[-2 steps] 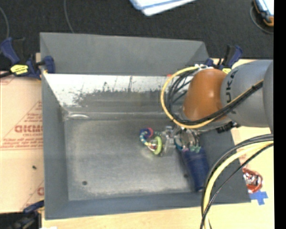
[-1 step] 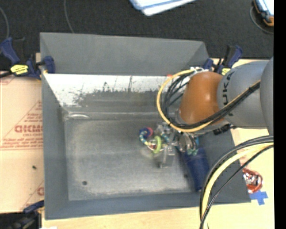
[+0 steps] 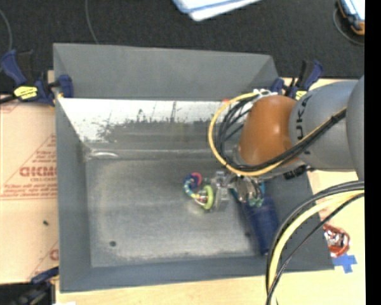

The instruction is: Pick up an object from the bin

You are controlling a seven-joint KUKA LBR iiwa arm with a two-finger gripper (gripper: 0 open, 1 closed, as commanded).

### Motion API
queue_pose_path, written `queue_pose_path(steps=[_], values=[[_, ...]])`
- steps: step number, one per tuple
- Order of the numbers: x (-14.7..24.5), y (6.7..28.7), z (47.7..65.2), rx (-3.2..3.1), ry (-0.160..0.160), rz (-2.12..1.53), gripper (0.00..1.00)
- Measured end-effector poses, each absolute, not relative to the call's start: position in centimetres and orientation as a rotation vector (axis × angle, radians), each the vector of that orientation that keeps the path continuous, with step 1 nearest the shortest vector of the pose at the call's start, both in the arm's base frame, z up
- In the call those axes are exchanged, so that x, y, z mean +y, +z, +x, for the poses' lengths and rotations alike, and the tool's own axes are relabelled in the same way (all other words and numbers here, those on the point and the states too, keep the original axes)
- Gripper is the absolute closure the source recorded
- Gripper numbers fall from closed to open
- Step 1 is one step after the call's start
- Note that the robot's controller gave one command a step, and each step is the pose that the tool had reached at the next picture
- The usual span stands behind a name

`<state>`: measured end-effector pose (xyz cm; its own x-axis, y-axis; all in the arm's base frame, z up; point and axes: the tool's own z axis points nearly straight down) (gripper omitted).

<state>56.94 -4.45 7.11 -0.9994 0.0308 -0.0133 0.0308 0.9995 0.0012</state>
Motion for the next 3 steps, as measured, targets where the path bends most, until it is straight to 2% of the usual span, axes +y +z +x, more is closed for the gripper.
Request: queue_pose_path(steps=[1,2,3], values=[[-4.5,7.1,56.9,3.128,0.002,0.049,1.0],[-3.5,7.1,59.1,3.122,0.003,0.121,1.0],[-2.7,7.1,60.3,3.119,0.003,0.12,1.0]])
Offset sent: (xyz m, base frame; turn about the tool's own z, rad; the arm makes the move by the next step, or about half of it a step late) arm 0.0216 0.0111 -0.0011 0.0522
